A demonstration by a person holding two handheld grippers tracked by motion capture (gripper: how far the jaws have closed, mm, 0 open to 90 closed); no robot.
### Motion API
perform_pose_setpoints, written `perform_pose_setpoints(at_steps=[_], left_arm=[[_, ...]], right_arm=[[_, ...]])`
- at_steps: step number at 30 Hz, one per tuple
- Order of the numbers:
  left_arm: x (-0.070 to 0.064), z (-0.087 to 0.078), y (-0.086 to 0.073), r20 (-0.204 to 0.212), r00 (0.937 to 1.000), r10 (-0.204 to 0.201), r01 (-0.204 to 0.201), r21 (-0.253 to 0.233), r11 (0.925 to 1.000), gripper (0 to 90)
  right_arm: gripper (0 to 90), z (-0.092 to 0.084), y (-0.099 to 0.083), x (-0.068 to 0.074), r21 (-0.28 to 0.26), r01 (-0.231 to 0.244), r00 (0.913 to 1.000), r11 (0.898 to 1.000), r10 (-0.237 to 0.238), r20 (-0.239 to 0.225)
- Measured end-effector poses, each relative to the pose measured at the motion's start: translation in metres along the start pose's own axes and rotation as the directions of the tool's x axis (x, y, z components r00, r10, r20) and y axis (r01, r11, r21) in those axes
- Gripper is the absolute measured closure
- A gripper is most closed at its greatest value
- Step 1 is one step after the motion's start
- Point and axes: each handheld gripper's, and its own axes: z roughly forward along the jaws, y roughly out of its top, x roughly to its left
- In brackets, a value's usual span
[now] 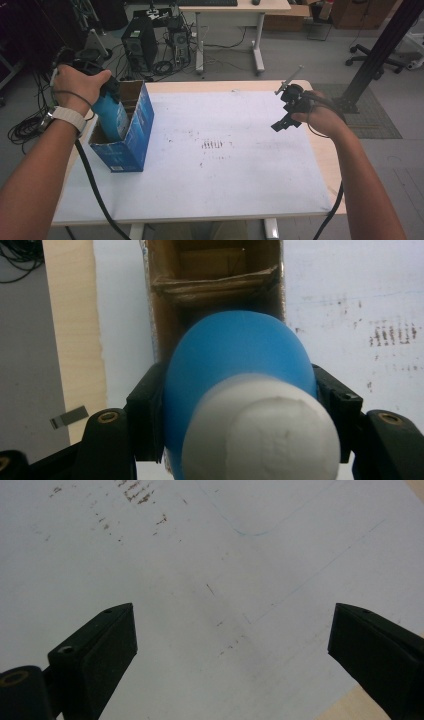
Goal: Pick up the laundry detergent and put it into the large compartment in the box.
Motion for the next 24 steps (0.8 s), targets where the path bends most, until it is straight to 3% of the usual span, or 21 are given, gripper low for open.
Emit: perform_pose_setpoints(at_steps=[24], left_arm=[[-0.002,0.044,-0.004,-0.012,0.9998,0.018,-0.017,0.005,0.9998,37.2]], right_arm=[[5.7,0.002,-0.002,0.000,0.001,-0.003,1.0000,1.000,0.003,-0.005]])
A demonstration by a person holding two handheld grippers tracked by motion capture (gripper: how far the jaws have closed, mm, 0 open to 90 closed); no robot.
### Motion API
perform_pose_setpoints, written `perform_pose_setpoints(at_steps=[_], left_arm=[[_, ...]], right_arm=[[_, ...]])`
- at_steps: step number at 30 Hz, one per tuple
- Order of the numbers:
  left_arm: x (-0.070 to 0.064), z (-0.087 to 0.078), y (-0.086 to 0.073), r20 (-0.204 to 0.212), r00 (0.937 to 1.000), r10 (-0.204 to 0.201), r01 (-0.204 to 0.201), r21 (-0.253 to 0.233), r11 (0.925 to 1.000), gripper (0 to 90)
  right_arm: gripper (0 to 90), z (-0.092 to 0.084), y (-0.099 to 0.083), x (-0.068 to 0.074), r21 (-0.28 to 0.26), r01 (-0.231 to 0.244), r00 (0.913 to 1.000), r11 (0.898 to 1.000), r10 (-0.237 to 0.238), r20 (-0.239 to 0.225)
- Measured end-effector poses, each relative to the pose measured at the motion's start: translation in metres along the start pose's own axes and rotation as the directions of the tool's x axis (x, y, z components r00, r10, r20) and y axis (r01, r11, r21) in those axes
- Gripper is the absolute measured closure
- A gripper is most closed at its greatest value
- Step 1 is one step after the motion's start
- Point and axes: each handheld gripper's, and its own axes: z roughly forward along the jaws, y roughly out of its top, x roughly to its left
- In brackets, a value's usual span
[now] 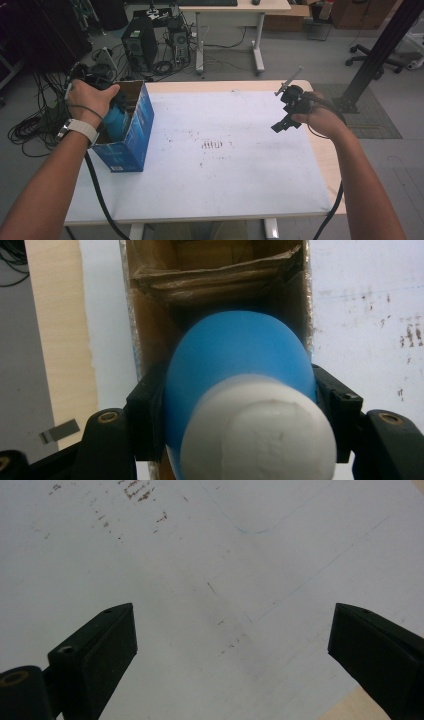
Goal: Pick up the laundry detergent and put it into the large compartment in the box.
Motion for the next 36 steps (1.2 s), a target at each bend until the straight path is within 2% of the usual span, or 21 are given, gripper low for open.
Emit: perform_pose_setpoints(at_steps=[6,10,29,36], left_arm=[[-0.003,0.012,-0.001,-0.013,0.9998,0.012,-0.012,0.005,0.9999,37.2],[-0.003,0.020,-0.002,-0.003,0.9999,0.013,-0.013,0.015,0.9998,37.1],[0.000,0.039,-0.007,-0.012,0.9998,0.013,-0.012,0.019,0.9997,37.2],[0.003,0.047,-0.010,-0.003,0.9999,0.012,-0.011,0.024,0.9997,37.2]], right_arm=[[5.7,0.001,0.001,0.001,0.003,0.003,1.0000,1.000,-0.003,0.000],[5.7,0.002,0.002,0.002,0.004,0.004,1.0000,1.000,-0.004,0.000],[5.6,0.000,0.000,0.004,0.012,0.000,1.0000,1.000,0.000,0.001],[5.7,0.001,0.001,0.005,0.014,0.003,1.0000,1.000,-0.004,0.001]])
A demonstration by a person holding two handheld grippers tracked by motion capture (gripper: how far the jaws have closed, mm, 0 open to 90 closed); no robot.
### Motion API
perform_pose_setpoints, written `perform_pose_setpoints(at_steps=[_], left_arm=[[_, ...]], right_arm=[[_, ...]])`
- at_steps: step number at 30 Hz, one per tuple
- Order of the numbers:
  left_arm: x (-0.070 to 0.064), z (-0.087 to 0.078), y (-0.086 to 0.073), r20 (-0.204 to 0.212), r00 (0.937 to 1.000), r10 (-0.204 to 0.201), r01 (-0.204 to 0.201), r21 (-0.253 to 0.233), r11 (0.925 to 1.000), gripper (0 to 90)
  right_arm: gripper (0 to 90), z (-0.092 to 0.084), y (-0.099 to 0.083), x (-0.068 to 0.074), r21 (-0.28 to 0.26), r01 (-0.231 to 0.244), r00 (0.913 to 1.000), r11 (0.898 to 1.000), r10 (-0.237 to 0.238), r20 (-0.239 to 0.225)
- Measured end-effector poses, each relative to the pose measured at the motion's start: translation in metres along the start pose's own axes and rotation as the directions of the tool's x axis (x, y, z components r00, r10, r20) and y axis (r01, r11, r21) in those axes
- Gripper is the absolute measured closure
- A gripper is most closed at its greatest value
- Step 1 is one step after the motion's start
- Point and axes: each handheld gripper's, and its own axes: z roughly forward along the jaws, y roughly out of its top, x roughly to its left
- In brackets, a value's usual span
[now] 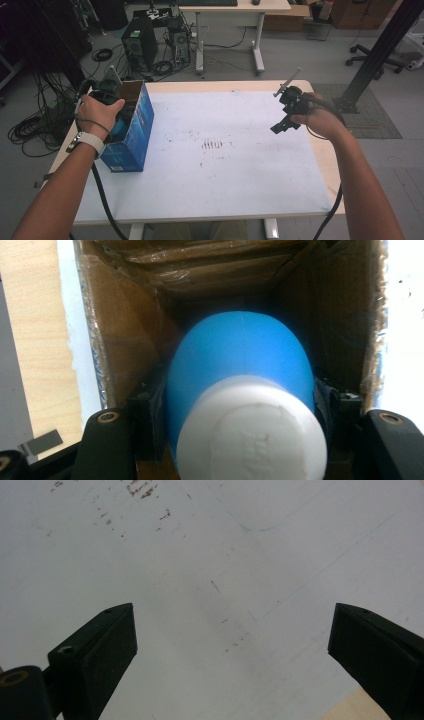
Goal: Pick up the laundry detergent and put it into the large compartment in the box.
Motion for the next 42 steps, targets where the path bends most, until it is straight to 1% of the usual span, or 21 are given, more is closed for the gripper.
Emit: perform_pose_setpoints(at_steps=[5,11,20,24,26,28,38,42], left_arm=[[0.0004,0.0017,-0.0001,0.001,1.0000,0.002,-0.002,-0.007,1.0000,37.2],[0.0009,0.0025,0.0001,0.002,1.0000,0.006,-0.006,-0.002,1.0000,37.1],[0.0018,0.0045,0.0030,0.009,1.0000,0.001,-0.001,-0.002,1.0000,36.8],[0.0035,0.0049,0.0038,0.017,0.9998,-0.002,0.002,-0.004,1.0000,33.8],[0.0042,0.0050,0.0036,0.016,0.9999,-0.005,0.005,-0.011,0.9999,34.8],[0.0050,0.0052,0.0036,0.022,0.9997,-0.005,0.006,-0.007,1.0000,34.3],[0.0049,0.0062,0.0040,0.017,0.9999,0.000,0.000,-0.008,1.0000,33.3],[0.0052,0.0066,0.0037,0.013,0.9999,0.002,-0.002,-0.009,1.0000,30.5]], right_arm=[[5.6,0.0008,0.0004,0.0006,0.003,-0.001,1.0000,1.000,0.001,0.000],[5.6,0.0016,0.0010,0.0011,0.004,0.001,1.0000,1.000,-0.001,-0.001],[5.6,0.0036,0.0018,0.0019,0.013,0.004,1.0000,1.000,-0.004,-0.003],[5.6,0.0038,0.0018,0.0015,0.012,0.005,1.0000,1.000,-0.005,-0.004],[5.6,0.0038,0.0017,0.0013,0.013,0.005,1.0000,1.000,-0.005,-0.004],[5.6,0.0037,0.0015,0.0011,0.012,0.003,1.0000,1.000,-0.003,-0.004],[5.6,0.0062,-0.0017,0.0011,0.012,-0.004,0.9999,1.000,0.004,-0.011],[5.7,0.0051,-0.0028,0.0009,0.008,-0.005,0.9999,1.000,0.005,-0.010]])
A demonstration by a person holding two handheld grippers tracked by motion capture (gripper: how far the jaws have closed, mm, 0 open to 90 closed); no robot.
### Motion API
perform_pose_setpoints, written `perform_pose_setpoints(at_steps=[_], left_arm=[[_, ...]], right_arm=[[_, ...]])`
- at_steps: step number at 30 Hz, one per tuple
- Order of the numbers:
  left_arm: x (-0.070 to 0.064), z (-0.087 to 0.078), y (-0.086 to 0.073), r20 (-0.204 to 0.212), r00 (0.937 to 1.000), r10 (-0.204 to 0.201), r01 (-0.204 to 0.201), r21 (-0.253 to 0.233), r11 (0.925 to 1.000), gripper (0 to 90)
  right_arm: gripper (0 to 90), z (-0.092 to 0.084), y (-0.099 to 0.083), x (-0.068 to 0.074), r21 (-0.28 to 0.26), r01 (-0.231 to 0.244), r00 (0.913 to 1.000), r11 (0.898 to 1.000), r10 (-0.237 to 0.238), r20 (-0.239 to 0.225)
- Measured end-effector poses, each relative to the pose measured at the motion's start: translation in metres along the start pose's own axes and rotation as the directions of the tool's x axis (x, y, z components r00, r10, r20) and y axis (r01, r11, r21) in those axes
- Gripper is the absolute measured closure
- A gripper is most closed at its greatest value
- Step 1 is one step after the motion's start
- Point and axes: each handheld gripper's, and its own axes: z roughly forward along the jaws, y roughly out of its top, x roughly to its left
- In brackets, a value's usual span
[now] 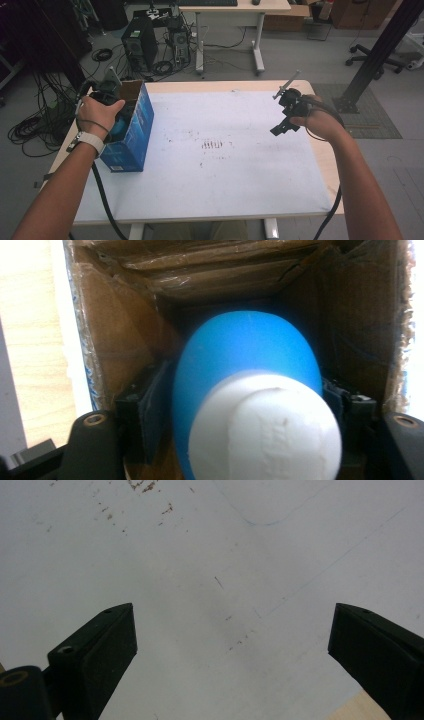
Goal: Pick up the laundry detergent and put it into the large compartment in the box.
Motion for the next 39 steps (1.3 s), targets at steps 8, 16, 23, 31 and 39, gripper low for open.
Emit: perform_pose_setpoints(at_steps=[8,16,23,31,39], left_arm=[[0.000,-0.001,0.000,0.004,1.0000,0.001,-0.001,0.002,1.0000,25.1],[0.000,-0.003,0.000,0.010,0.9999,-0.002,0.002,0.000,1.0000,24.3],[-0.001,-0.006,0.000,0.001,1.0000,0.008,-0.008,0.001,1.0000,24.2],[-0.001,-0.011,0.000,-0.005,0.9998,0.019,-0.019,-0.016,0.9997,19.9],[0.001,-0.014,-0.001,0.011,0.9997,0.022,-0.022,-0.020,0.9996,18.9]], right_arm=[[5.7,-0.001,-0.001,0.000,-0.003,-0.001,1.0000,1.000,0.001,0.002],[5.8,-0.003,-0.001,0.000,-0.003,0.001,1.0000,1.000,-0.001,0.003],[5.8,-0.003,-0.001,0.001,-0.004,0.005,1.0000,1.000,-0.005,0.003],[5.8,-0.004,-0.001,0.002,-0.006,0.004,1.0000,1.000,-0.004,0.005],[5.8,-0.005,-0.001,0.003,-0.005,0.004,1.0000,1.000,-0.004,0.005]])
